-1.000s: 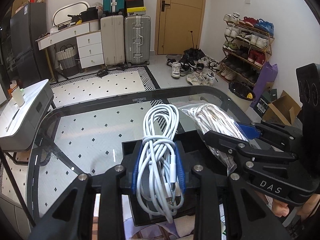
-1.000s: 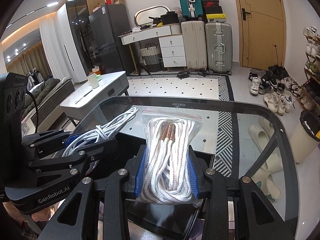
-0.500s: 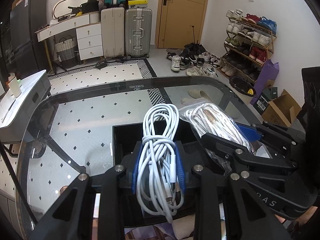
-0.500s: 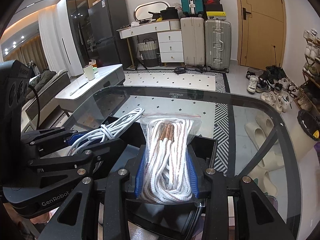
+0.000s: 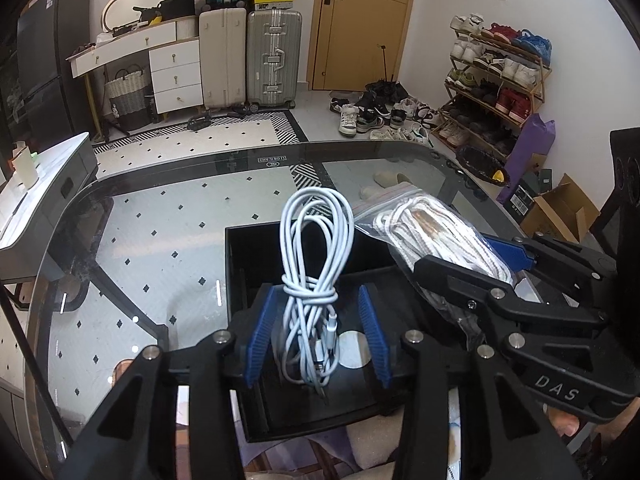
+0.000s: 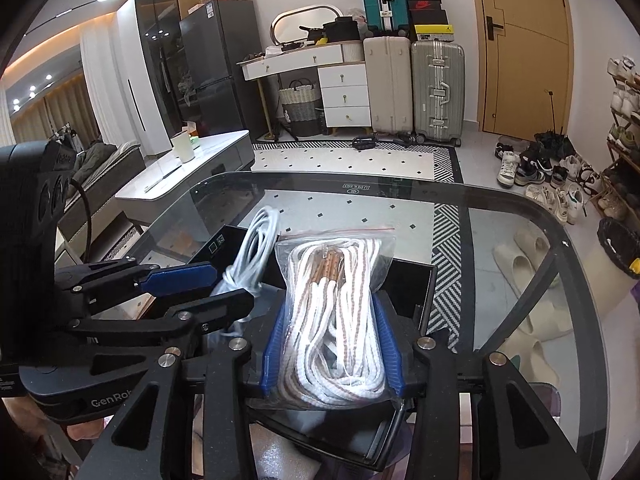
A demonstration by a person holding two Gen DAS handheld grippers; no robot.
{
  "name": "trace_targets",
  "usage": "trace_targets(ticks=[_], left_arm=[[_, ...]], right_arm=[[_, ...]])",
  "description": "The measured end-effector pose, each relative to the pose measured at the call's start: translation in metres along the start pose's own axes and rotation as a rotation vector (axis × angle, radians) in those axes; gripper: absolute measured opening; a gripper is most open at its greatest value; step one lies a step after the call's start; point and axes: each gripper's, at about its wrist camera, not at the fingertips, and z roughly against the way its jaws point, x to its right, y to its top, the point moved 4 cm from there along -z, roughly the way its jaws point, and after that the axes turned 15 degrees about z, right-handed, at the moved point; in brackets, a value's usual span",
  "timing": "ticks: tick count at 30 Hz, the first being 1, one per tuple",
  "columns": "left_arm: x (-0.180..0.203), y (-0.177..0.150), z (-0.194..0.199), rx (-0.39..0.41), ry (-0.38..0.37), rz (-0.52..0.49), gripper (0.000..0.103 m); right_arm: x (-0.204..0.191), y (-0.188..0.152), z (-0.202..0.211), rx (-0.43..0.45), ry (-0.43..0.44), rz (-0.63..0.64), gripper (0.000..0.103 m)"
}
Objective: Organize soft objects
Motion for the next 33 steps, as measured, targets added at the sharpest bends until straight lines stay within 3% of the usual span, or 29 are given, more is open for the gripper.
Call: trace_targets(ticks=[17, 21, 25, 29, 33], left_arm=[[0.000, -0.008, 0.026, 0.033, 0.006, -0.008, 0.066], [-0.003, -0.011, 0.036, 0.052, 0.015, -0.007, 0.078], [-0.007, -0.015, 0.043, 0.055, 0.014, 0.001, 0.079], [-0.011, -0.018, 0.050, 0.074, 0.018, 0.006, 0.090], [-0.015, -0.024, 0.059, 0.090, 0.011, 0.013, 0.091]], right_arm=[[0.000, -0.005, 0.030, 0.032, -0.035, -0.012, 0.053], [0.000, -0.011, 0.040, 0.039, -0.038, -0.030, 0.064], [-0.001, -0.014, 0.051, 0.054, -0.029, -0.036, 0.079], [-0.004, -0.016, 0.061, 0.072, -0.026, -0.035, 0.086], [-0.002, -0.021, 0.074, 0.111, -0.058, -0.033, 0.094]])
